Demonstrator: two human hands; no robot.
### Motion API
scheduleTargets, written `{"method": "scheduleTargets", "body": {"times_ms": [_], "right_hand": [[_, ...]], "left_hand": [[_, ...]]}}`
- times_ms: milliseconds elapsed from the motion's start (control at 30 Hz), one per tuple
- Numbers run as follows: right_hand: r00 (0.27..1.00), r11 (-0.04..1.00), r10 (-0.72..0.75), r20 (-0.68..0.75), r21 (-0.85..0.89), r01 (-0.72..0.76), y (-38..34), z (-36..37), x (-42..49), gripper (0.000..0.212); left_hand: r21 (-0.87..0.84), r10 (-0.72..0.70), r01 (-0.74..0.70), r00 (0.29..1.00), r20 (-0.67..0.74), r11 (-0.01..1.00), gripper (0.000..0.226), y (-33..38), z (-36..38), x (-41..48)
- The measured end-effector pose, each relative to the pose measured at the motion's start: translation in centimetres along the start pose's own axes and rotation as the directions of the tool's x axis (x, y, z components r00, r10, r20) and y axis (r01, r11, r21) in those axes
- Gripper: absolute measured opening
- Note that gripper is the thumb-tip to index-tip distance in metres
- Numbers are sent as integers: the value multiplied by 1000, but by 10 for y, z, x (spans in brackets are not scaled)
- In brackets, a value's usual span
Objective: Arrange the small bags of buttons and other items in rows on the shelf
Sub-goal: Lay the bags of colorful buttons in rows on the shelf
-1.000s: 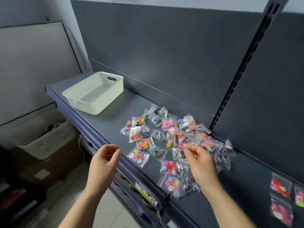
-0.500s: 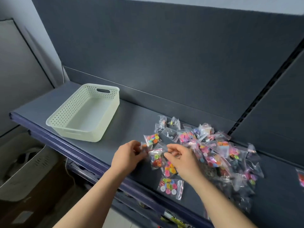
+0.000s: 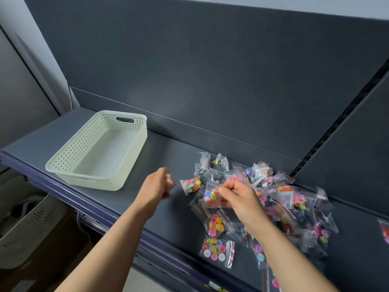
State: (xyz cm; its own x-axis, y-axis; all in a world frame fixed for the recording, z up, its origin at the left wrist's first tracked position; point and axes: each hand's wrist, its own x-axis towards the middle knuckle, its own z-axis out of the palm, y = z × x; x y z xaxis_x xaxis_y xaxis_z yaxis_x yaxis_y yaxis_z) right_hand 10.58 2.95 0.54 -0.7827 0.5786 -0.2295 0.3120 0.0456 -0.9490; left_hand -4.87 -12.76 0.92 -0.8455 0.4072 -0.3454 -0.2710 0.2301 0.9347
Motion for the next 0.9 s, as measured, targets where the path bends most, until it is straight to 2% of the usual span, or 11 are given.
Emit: {"method": "scheduleTargets", "body": {"times_ms": [67, 133, 200, 233, 367, 467, 533, 600, 700, 833, 900], "right_hand": [[1000, 995, 13, -1, 99, -13, 2, -9, -1, 7], [999, 984, 39, -2, 172, -38, 0, -15, -4, 6], [999, 993, 48, -6, 110, -47, -1, -18, -7, 8], [999, 999, 48, -1, 10, -47, 0, -20, -9, 12], [993, 907, 97, 72, -416, -59, 7, -20, -18, 13], [992, 684, 127, -4, -724, -90, 7, -13, -25, 44], [990, 613, 125, -62, -780, -127, 3, -6, -28, 43], [985, 658, 150, -84, -736, -163, 2, -1, -30, 30], [981, 755, 175, -77, -629, -184, 3, 3, -33, 13], [983, 938, 113, -145, -311, -153, -6, -8, -47, 12], [975, 977, 104, -195, -164, -137, -11, -20, -57, 12]], "left_hand": [[322, 132, -132, 991, 22, 937, 39, -2, 13, 15], [623, 181, -182, 981, 66, 761, 43, -6, 26, 26], [779, 168, -177, 981, 94, 602, 42, -12, 34, 30], [800, 178, -186, 979, 101, 570, 40, -16, 35, 29], [670, 296, -304, 946, 131, 677, 30, -26, 22, 20], [437, 339, -359, 932, 126, 825, 30, -22, 13, 2], [234, 314, -329, 944, 101, 915, 32, -19, 10, -12], [62, 260, -268, 959, 115, 961, 27, -18, 9, -23], [-88, 221, -210, 965, 141, 974, 18, -21, 7, -29], [-231, 185, -146, 971, 154, 962, 17, -20, 8, -28], [-209, 192, -149, 961, 201, 967, 22, -16, 14, -32]]}}
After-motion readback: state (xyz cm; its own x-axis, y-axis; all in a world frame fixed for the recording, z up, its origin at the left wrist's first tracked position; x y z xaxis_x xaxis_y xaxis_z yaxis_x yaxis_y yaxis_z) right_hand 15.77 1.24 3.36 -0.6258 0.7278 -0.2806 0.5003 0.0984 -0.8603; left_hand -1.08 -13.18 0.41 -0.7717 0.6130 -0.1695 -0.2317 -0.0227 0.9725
